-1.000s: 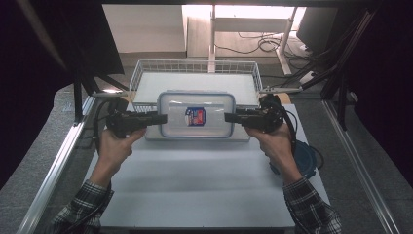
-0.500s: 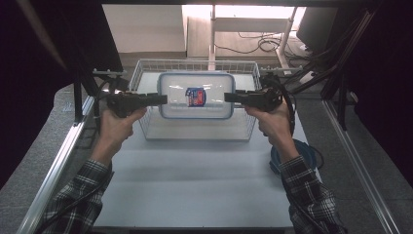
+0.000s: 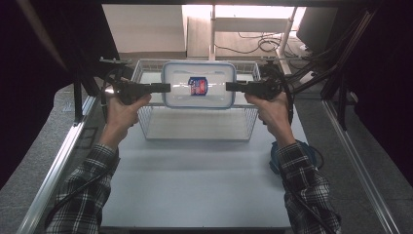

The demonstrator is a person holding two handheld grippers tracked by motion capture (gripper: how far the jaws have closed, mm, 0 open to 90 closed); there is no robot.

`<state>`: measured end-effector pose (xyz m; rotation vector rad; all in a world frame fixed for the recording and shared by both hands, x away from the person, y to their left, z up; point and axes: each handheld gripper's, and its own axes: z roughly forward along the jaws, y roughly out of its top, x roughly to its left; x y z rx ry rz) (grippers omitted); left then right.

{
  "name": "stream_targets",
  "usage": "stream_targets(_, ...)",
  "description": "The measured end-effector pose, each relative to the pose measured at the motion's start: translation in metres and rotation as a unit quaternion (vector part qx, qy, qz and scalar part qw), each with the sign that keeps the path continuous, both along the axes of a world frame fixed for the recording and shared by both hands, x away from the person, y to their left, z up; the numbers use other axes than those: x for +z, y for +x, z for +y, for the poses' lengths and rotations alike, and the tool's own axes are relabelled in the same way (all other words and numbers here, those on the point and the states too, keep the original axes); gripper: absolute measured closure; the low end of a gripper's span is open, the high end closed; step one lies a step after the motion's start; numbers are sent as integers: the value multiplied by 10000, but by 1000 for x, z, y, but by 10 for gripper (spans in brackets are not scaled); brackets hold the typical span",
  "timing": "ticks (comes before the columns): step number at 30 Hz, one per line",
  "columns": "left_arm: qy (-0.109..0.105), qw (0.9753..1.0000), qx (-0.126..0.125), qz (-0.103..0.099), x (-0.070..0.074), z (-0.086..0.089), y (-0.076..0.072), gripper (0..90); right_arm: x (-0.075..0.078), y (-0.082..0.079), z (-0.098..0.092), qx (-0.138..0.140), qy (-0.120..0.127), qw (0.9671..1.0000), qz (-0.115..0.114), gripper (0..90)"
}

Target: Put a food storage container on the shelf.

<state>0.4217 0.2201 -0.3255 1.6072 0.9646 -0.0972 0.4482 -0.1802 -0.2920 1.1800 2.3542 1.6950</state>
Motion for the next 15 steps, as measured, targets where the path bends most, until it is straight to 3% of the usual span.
stream_targets(15,-4,9996,106,243,-7,-1,17,526,-4,20,4,-146,-13,9998,117,520)
